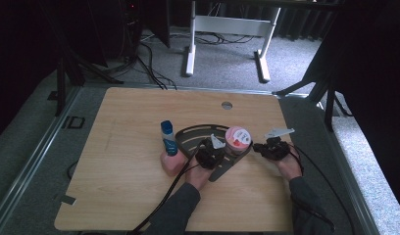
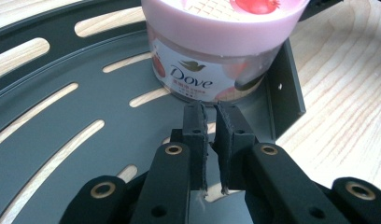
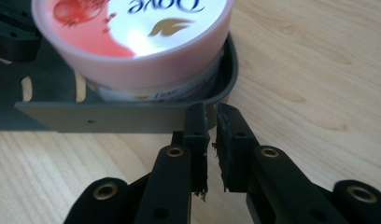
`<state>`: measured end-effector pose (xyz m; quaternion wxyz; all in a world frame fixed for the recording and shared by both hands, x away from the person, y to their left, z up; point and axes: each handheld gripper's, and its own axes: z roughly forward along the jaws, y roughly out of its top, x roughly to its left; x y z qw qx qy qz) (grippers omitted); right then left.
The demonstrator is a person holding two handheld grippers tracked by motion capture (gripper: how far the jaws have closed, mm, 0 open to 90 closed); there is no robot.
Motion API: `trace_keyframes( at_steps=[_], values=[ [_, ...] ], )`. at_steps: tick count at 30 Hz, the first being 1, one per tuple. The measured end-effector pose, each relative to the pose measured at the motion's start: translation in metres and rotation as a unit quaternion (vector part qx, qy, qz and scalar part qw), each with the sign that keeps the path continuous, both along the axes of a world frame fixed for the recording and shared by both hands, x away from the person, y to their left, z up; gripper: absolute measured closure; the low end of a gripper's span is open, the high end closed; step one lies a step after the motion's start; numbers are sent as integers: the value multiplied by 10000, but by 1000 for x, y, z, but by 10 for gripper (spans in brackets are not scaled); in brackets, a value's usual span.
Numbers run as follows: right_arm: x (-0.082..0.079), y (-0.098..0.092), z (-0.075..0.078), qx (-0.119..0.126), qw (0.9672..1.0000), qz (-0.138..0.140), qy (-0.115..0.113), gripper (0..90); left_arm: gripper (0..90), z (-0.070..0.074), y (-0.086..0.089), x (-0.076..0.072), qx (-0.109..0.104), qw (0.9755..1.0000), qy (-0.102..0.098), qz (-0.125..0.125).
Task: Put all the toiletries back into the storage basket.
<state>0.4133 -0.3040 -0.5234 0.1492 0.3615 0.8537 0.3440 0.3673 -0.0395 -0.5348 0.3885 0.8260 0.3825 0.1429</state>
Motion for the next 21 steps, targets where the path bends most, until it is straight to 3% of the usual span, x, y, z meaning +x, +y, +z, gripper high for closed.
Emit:
trace_keyframes(
  at_steps=[21],
  values=[
    [-43, 10, -14, 289, 9996, 23, -1, 760, 765, 2, 13, -12, -198, 9996, 75, -193]
  ],
)
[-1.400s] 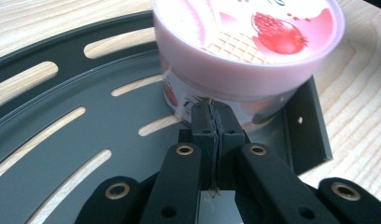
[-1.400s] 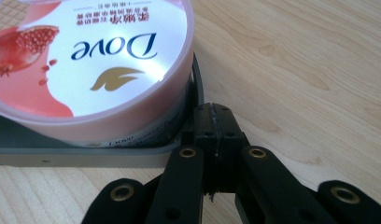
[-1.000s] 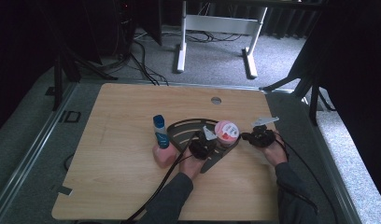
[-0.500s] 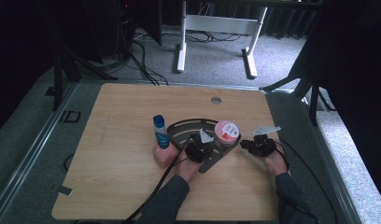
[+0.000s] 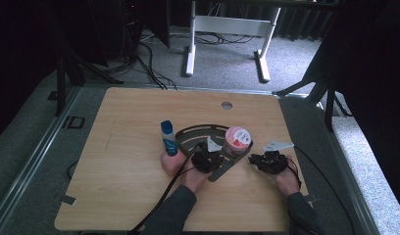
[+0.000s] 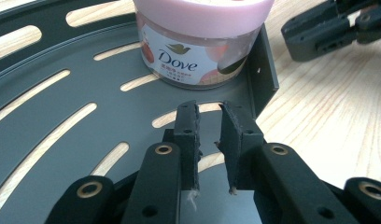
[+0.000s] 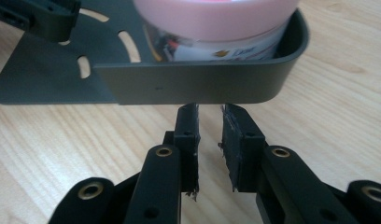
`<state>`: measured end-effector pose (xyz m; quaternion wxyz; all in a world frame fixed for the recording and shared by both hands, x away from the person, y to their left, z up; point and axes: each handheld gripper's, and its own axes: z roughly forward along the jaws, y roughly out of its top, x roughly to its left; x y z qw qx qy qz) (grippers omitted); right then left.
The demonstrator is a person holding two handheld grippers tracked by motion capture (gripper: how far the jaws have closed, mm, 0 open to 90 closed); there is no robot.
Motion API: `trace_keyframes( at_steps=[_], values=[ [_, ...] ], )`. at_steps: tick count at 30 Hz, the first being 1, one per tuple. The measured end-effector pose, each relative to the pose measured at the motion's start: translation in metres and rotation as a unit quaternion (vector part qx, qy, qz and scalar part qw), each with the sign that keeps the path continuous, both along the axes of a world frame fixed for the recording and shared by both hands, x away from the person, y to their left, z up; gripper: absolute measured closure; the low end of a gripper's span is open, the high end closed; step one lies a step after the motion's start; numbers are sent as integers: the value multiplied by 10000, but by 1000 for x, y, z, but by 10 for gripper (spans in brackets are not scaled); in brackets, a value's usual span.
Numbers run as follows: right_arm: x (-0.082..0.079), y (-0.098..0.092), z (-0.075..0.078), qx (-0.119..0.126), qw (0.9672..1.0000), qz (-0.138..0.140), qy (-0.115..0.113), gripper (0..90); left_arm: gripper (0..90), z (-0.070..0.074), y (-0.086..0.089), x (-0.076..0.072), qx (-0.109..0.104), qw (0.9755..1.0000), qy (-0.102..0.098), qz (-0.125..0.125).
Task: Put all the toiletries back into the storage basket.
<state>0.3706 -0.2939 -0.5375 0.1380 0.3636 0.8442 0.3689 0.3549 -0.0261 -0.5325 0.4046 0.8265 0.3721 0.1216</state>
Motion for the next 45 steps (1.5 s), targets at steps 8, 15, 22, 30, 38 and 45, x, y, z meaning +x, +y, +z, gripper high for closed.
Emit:
trace_keyframes(
  at_steps=[8, 15, 22, 30, 38, 45],
  values=[
    [-11, 6, -2, 21, 10000, 63, -13, 756, 738, 1, 6, -4, -13, 10000, 28, -48],
    [-17, 14, -4, 22, 9999, 111, -46, 735, 722, -1, 10, -10, -32, 10000, 40, -64],
    [-20, 19, -6, 45, 9999, 159, -33, 728, 697, -7, 11, -17, -36, 9998, 113, -138],
    [-21, 24, -8, 12, 9998, 191, -40, 717, 681, -7, 16, -25, 2, 9997, 91, -212],
    [-21, 24, -9, 35, 9998, 203, -10, 713, 658, -7, 19, -31, 47, 9993, 110, -343],
    [-22, 25, -10, 19, 9998, 218, -11, 711, 640, -6, 24, -37, 25, 9992, 119, -392]
  ],
)
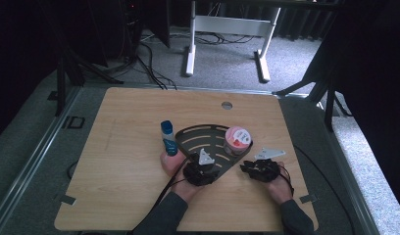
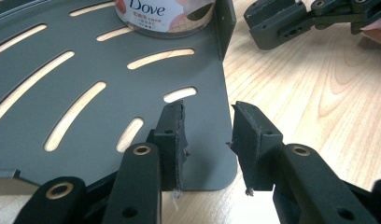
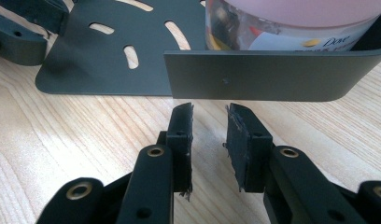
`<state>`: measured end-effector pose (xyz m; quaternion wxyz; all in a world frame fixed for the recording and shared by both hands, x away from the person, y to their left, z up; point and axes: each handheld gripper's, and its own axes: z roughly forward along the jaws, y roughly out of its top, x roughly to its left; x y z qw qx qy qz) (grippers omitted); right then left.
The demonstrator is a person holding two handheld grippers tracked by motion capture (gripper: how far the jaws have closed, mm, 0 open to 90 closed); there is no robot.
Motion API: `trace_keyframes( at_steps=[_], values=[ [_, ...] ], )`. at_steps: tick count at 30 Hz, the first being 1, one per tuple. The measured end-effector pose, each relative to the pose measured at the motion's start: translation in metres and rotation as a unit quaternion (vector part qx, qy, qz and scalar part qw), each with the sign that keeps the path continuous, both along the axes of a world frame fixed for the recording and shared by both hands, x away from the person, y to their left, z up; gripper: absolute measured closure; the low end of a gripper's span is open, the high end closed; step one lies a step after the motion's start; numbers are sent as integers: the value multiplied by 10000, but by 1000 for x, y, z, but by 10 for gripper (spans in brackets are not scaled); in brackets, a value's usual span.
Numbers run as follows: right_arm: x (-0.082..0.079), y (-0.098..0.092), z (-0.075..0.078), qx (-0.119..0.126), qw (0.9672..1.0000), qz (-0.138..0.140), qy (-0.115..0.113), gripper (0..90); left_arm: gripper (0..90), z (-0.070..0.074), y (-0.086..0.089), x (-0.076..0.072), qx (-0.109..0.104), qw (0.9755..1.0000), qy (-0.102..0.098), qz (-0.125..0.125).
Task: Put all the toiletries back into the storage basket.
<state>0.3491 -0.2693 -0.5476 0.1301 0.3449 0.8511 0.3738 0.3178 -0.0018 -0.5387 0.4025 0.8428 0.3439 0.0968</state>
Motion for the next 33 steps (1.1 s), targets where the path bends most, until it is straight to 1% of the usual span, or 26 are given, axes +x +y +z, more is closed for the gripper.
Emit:
trace_keyframes(
  at_steps=[3, 10, 14, 18, 23, 33],
  values=[
    [0, 0, 0, 6, 10000, -2, 7, 710, 635, -1, 3, -2, -13, 10000, 20, 1],
    [0, 0, -2, -4, 10000, -4, 23, 707, 625, -2, 8, -6, 47, 10000, 12, -2],
    [0, 0, -2, -5, 10000, 8, 34, 704, 621, -1, 13, -9, 74, 10000, 3, 7],
    [0, 1, -3, -27, 10000, 25, 38, 701, 619, 0, 18, -11, 58, 10000, -13, 41],
    [0, 1, -3, -31, 10000, 30, 36, 699, 614, 3, 23, -15, 25, 10000, -33, 47],
    [0, 1, -4, -26, 10000, 41, 64, 694, 604, 13, 34, -22, -28, 9999, -105, 62]
  ],
)
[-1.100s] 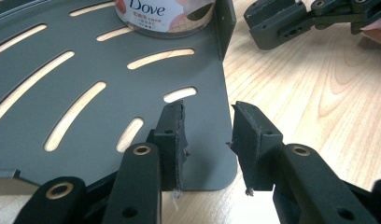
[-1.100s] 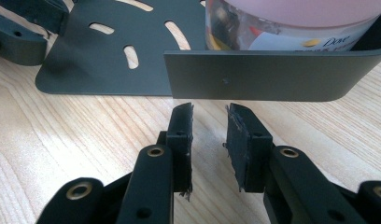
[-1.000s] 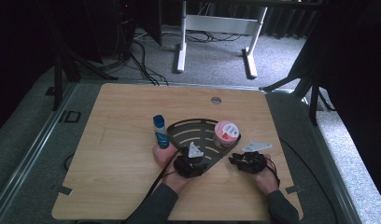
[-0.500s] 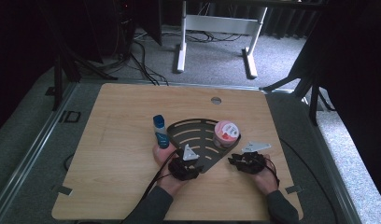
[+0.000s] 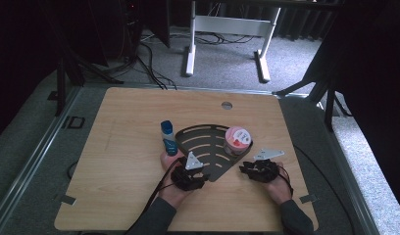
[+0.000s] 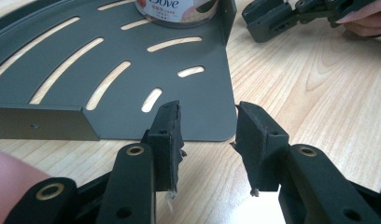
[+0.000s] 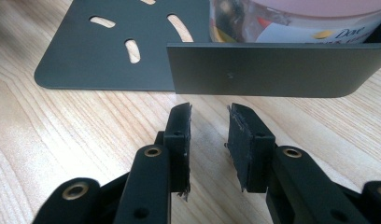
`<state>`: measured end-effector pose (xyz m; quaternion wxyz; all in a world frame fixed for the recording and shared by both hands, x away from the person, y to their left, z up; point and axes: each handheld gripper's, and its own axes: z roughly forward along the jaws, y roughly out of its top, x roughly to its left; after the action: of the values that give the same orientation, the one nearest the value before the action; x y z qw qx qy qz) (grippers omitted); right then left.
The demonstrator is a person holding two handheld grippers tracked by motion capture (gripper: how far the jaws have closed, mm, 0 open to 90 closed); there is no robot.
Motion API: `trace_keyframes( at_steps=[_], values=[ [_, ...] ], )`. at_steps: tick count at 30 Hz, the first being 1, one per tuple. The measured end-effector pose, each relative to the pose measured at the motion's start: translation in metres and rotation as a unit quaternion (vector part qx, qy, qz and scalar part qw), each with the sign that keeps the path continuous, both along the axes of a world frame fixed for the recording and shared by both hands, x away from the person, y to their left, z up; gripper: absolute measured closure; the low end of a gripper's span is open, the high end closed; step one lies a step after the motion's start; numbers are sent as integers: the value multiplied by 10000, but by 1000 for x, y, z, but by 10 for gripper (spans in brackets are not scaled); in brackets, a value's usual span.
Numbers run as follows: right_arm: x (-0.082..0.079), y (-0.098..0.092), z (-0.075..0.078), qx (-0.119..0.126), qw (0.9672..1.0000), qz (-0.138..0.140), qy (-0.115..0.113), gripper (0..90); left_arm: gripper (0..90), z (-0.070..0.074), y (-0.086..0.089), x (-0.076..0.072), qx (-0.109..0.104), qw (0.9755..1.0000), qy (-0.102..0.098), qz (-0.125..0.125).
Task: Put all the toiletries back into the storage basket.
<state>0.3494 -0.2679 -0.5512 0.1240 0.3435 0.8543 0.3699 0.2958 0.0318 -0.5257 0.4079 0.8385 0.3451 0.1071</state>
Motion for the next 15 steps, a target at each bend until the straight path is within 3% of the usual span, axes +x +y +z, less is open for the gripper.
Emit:
trace_keyframes(
  at_steps=[15],
  values=[
    [0, 1, -1, -1, 10000, 38, 14, 691, 598, 13, 15, -9, -39, 10000, -41, 28]
  ],
)
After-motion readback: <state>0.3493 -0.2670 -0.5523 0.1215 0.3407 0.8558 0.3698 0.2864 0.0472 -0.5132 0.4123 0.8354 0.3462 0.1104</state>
